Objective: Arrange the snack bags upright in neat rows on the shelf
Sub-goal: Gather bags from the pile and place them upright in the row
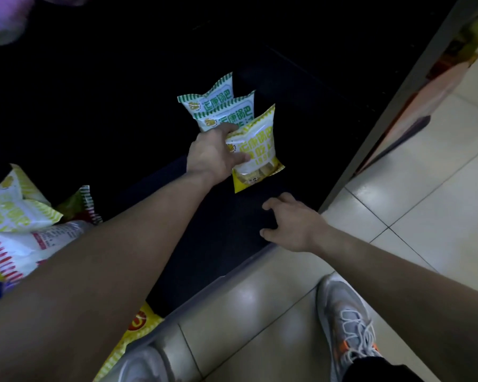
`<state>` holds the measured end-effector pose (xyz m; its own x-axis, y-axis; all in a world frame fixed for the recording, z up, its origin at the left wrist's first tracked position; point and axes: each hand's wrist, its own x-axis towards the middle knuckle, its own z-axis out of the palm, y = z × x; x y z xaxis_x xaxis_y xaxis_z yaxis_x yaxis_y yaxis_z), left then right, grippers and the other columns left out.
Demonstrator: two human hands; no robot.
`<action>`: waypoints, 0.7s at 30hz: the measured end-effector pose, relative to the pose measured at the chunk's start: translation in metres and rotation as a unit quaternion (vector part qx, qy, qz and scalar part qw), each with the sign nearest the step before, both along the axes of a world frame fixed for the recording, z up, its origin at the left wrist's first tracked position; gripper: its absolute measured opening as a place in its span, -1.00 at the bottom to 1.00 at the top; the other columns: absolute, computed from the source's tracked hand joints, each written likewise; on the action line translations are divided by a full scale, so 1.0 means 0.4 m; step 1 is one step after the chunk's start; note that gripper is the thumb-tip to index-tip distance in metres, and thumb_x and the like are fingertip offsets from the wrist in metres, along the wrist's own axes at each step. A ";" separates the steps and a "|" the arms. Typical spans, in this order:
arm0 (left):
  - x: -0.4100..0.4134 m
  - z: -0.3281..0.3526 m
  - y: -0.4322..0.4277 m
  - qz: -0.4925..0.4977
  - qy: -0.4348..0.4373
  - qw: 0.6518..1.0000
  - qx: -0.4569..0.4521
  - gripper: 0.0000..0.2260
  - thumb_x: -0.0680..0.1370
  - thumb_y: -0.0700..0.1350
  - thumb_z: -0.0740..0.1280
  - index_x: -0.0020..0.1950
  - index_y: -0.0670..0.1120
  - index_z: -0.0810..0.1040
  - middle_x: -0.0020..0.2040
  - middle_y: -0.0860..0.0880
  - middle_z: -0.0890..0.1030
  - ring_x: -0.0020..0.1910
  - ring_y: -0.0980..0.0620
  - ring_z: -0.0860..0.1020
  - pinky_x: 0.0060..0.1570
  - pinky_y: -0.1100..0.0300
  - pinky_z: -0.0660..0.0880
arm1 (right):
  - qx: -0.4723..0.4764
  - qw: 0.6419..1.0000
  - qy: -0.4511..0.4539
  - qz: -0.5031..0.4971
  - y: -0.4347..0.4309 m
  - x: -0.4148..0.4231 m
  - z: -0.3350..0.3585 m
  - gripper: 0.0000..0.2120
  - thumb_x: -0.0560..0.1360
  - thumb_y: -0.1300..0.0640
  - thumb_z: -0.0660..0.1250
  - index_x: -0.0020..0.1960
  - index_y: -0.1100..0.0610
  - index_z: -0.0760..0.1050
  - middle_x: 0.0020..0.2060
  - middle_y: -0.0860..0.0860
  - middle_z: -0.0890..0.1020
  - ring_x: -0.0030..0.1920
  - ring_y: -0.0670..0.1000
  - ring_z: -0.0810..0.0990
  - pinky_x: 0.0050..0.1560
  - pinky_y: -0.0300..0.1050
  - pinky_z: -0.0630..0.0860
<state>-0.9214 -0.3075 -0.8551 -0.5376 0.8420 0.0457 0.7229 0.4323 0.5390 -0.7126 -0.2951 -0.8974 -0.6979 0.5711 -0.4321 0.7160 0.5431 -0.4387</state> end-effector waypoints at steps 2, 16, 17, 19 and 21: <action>0.013 -0.012 0.016 -0.002 0.010 1.000 -0.011 -0.37 0.34 0.13 0.56 0.36 0.11 0.47 0.17 0.00 0.61 0.06 0.00 0.57 -0.10 0.21 0.45 | -0.001 1.000 -0.004 -0.004 0.007 0.008 0.001 -0.36 0.46 -0.16 0.36 0.47 -0.01 0.27 0.33 0.06 0.31 0.31 0.16 0.41 0.27 0.11 0.43; 0.032 -0.013 0.017 -0.017 0.156 0.986 -0.055 -0.25 0.43 0.22 0.43 0.51 -0.01 0.23 0.38 -0.05 0.39 0.35 -0.11 0.34 0.16 0.00 0.43 | -0.008 1.000 -0.015 0.002 0.011 0.029 0.011 -0.37 0.48 -0.16 0.34 0.47 0.00 0.27 0.32 0.07 0.31 0.31 0.17 0.41 0.27 0.14 0.43; 0.032 -0.006 0.013 -0.024 0.152 0.987 -0.052 -0.23 0.43 0.22 0.44 0.52 -0.01 0.21 0.39 -0.06 0.38 0.36 -0.11 0.33 0.20 0.01 0.41 | -0.006 1.000 -0.016 0.003 0.007 0.025 0.015 -0.37 0.48 -0.16 0.34 0.47 0.00 0.27 0.32 0.07 0.31 0.31 0.18 0.41 0.27 0.15 0.43; 0.030 0.011 0.000 -0.032 0.145 0.988 -0.053 -0.20 0.42 0.22 0.44 0.54 -0.02 0.19 0.41 -0.05 0.36 0.38 -0.11 0.31 0.25 0.02 0.38 | -0.003 1.000 -0.024 0.010 -0.004 0.019 0.026 -0.38 0.47 -0.16 0.34 0.46 0.00 0.27 0.32 0.08 0.30 0.31 0.19 0.39 0.26 0.19 0.42; 0.026 0.035 -0.023 -0.034 0.144 0.987 -0.063 -0.18 0.42 0.24 0.44 0.55 -0.02 0.16 0.44 -0.05 0.33 0.40 -0.10 0.29 0.27 0.02 0.36 | 0.003 0.999 -0.035 0.025 -0.017 0.012 0.046 -0.38 0.47 -0.16 0.33 0.46 0.00 0.26 0.32 0.08 0.30 0.31 0.19 0.39 0.25 0.22 0.42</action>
